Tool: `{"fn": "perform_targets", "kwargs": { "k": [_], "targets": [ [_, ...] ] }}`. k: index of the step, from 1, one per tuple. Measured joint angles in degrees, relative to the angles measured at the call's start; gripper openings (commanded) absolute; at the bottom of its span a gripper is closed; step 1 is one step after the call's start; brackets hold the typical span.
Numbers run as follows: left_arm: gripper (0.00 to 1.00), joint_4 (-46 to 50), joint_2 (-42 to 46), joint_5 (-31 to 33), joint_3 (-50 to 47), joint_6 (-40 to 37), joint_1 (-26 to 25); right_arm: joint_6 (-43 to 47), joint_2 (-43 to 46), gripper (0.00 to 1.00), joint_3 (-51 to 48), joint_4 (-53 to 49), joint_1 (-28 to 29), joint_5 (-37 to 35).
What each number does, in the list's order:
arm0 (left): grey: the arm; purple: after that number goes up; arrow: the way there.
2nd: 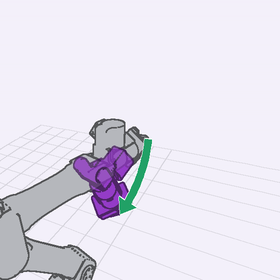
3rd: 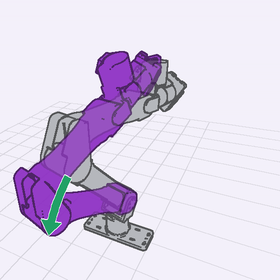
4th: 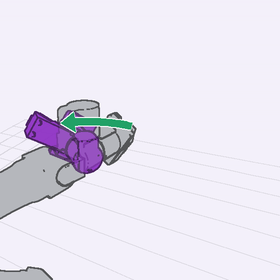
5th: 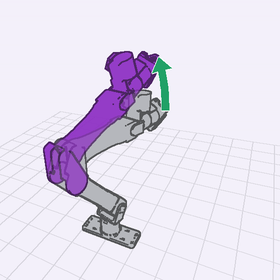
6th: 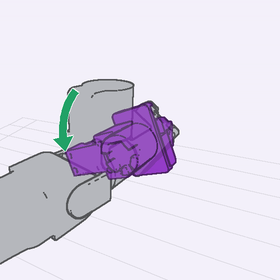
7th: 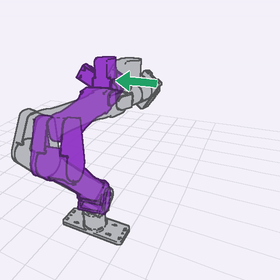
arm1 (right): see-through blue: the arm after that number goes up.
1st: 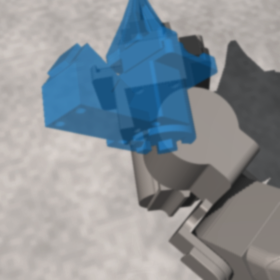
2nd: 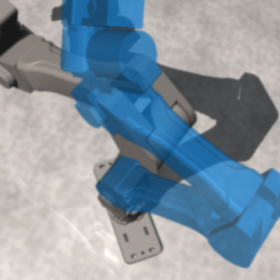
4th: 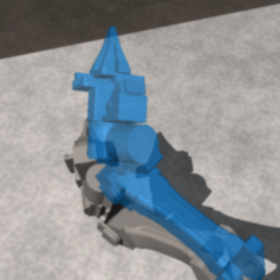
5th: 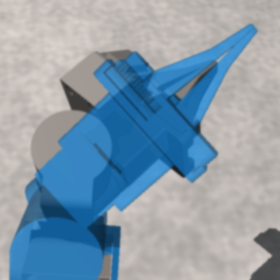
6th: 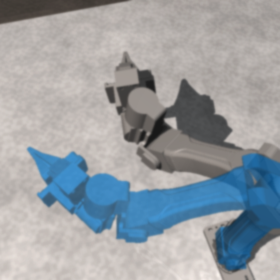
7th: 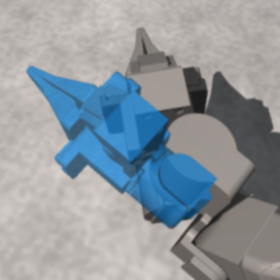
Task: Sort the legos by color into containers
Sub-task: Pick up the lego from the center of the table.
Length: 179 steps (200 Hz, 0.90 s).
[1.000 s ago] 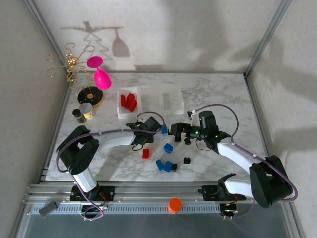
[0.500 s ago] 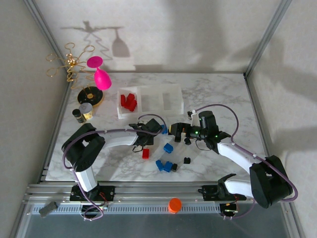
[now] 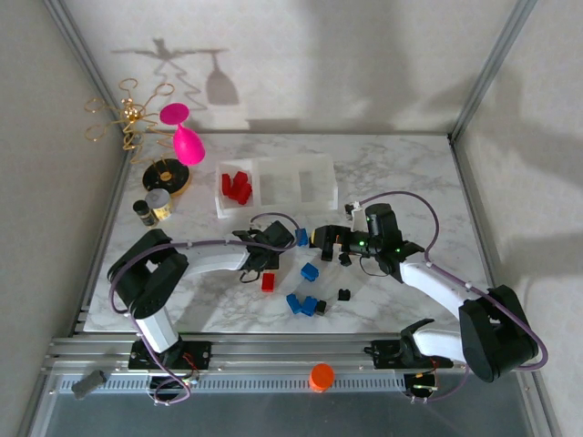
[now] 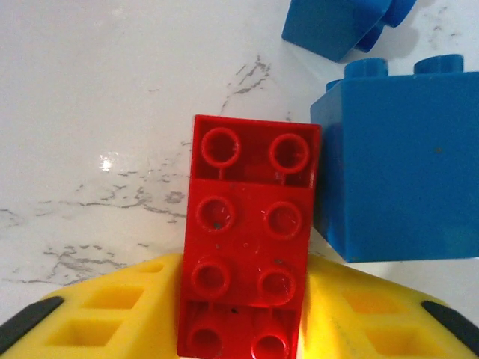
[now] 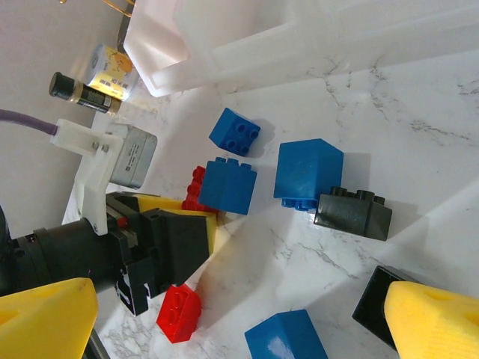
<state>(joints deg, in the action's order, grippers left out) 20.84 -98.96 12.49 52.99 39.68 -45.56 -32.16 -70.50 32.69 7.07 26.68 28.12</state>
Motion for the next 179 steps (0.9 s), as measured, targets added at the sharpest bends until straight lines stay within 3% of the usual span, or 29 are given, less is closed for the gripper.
{"fn": "perform_targets", "kwargs": {
  "k": [64, 106, 151, 179],
  "targets": [
    [0.31, 0.4, 1.4, -1.1, -0.8, -0.7, 1.1, 0.0, 0.0, 0.99, 0.0, 0.0, 0.0, 0.0],
    [0.31, 3.8, 8.0, 0.0, -1.1, -0.9, 3.1, 0.4, -0.4, 0.99, 0.9, 0.0, 1.5, 0.0],
    [0.31, 6.8, 10.4, 2.8, 6.0, -4.3, 10.5, 0.3, -3.1, 0.99, 4.1, 1.9, 3.4, 0.0],
    [0.32, 6.2, 6.7, 4.5, 14.9, -7.3, 16.0, -0.3, -5.1, 0.99, 6.0, 3.0, 3.4, 0.0]
  ]
}}
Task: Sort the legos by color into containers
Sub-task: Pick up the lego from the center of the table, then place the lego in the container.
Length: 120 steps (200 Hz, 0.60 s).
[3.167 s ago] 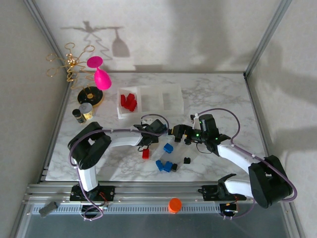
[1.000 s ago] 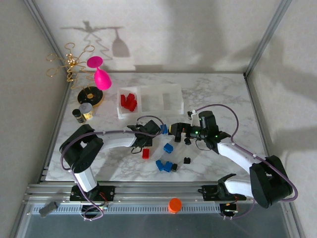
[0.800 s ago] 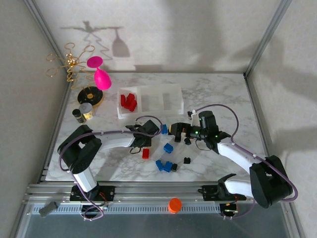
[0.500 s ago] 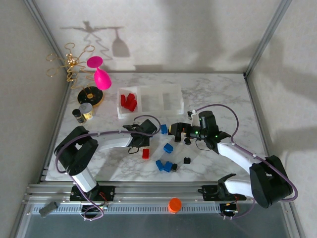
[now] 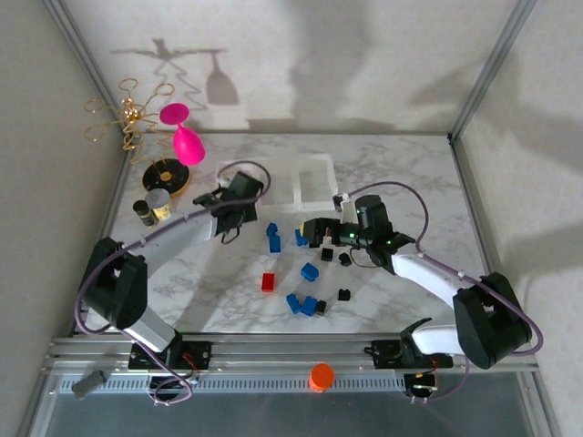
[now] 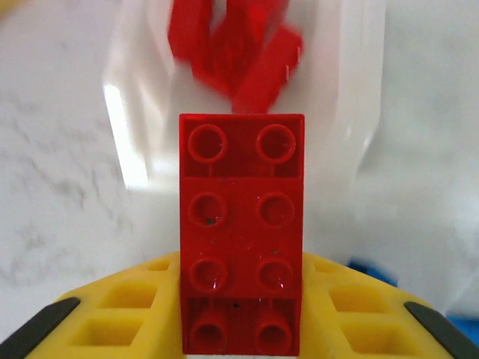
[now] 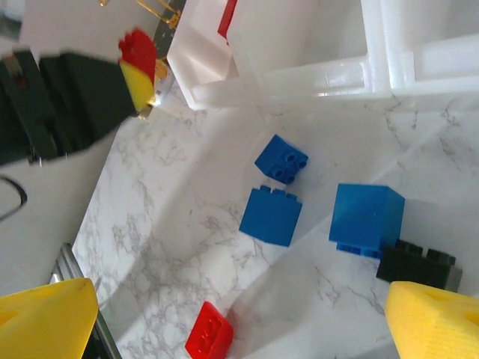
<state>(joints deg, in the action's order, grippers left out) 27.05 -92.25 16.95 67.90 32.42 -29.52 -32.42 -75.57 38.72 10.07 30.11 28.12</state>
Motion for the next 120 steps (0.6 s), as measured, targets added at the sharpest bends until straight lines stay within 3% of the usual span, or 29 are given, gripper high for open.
{"fn": "perform_targets", "kwargs": {
  "k": [61, 120],
  "targets": [
    [0.34, -2.8, -15.9, 0.5, 13.1, -4.3, 7.1, 0.0, -0.6, 0.99, 1.6, 0.9, 0.0, -1.5],
    [0.49, -2.2, -21.2, 0.4, 17.7, -6.6, 8.2, 0.1, -0.7, 0.99, 1.9, 0.6, 0.0, -2.8]
  ]
}}
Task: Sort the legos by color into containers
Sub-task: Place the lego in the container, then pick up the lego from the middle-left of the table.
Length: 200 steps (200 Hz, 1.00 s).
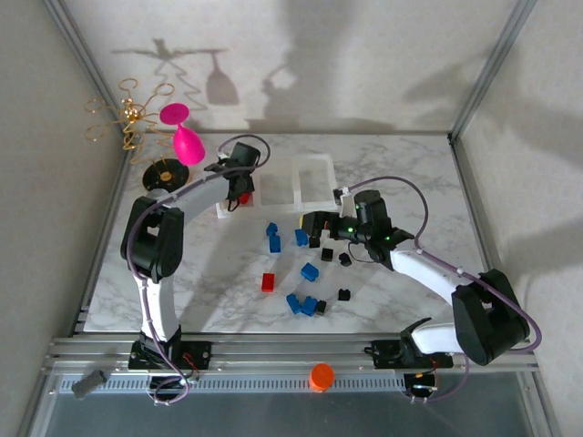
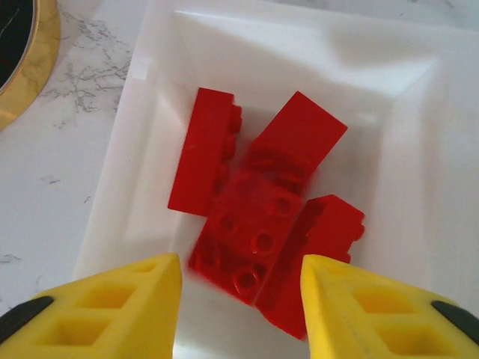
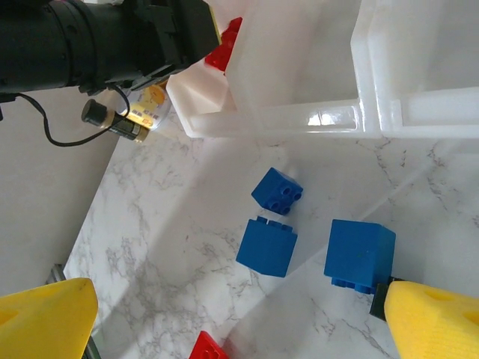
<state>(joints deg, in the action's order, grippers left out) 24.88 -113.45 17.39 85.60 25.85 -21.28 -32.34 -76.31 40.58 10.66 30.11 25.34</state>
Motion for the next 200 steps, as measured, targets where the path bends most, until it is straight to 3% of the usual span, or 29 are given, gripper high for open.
{"fn": "perform_targets", "kwargs": {
  "k": [48, 96, 137, 200],
  "targets": [
    [0.49, 1.1, 2.2, -1.0, -0.6, -0.4, -0.2, 1.2, 0.0, 0.99, 1.6, -1.9, 0.0, -0.2],
    [0.51, 1.1, 17.4, -3.4, -12.0, 1.0, -3.7, 3.5, 0.1, 0.99, 1.9, -6.1, 0.7, -0.9],
    [0.54, 2.2, 27.7, -5.3, -23.8, 6.3, -13.0, 5.0, 2.6, 0.99, 0.0, -10.2, 3.2, -2.8],
    [0.61, 4.8, 32.6, -9.2, -36.4, 19.3, -27.4, 5.6, 3.7, 0.99, -4.3, -12.4, 5.8, -4.0]
  ]
}}
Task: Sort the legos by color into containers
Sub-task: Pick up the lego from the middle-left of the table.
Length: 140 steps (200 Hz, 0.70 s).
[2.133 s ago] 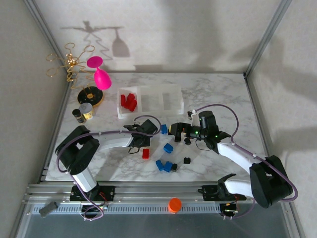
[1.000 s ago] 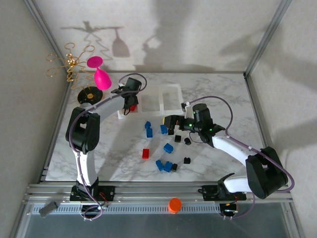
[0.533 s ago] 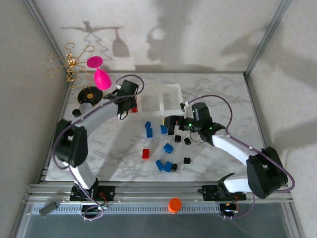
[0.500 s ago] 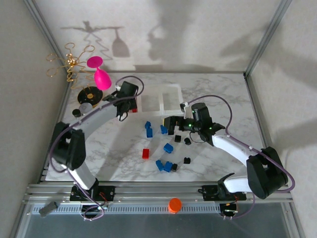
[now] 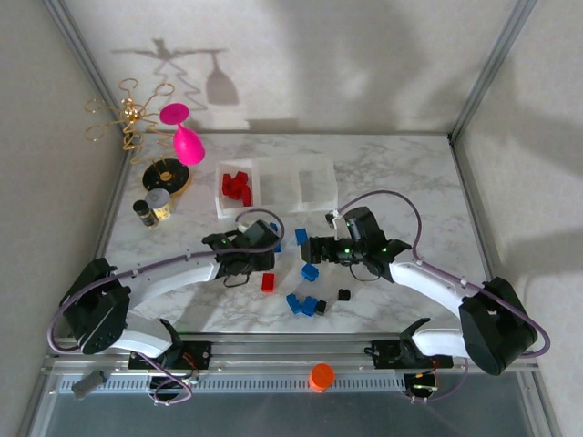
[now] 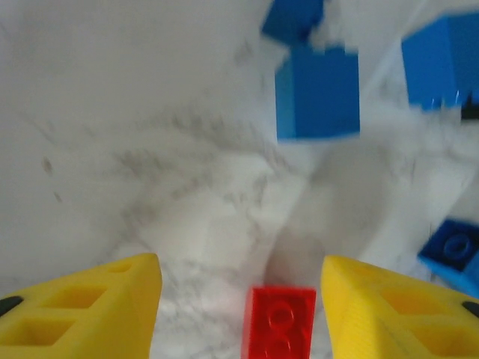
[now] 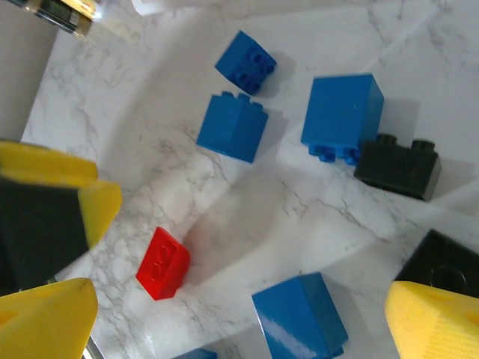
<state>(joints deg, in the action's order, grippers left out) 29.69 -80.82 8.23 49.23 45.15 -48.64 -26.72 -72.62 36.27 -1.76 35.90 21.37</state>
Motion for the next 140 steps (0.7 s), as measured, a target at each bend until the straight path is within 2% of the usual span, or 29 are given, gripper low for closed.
{"fn": "perform_targets", "kwargs": {
  "k": [26, 67, 140],
  "targets": [
    [0.65, 0.0, -0.2, -1.4, -1.6, 3.3, -3.3, 0.0, -0.1, 0.99, -0.7, -0.2, 0.0, -0.8],
    [0.64, -1.6, -4.6, -2.2, -1.7, 4.7, -5.4, 0.0, -0.6, 0.99, -1.0, 0.4, 0.0, -2.3],
    [0.48, -2.6, -11.4, -1.9, -1.2, 4.6, -6.4, -0.1, -0.6, 0.99, -1.7, 0.7, 0.0, -3.8]
  ]
}}
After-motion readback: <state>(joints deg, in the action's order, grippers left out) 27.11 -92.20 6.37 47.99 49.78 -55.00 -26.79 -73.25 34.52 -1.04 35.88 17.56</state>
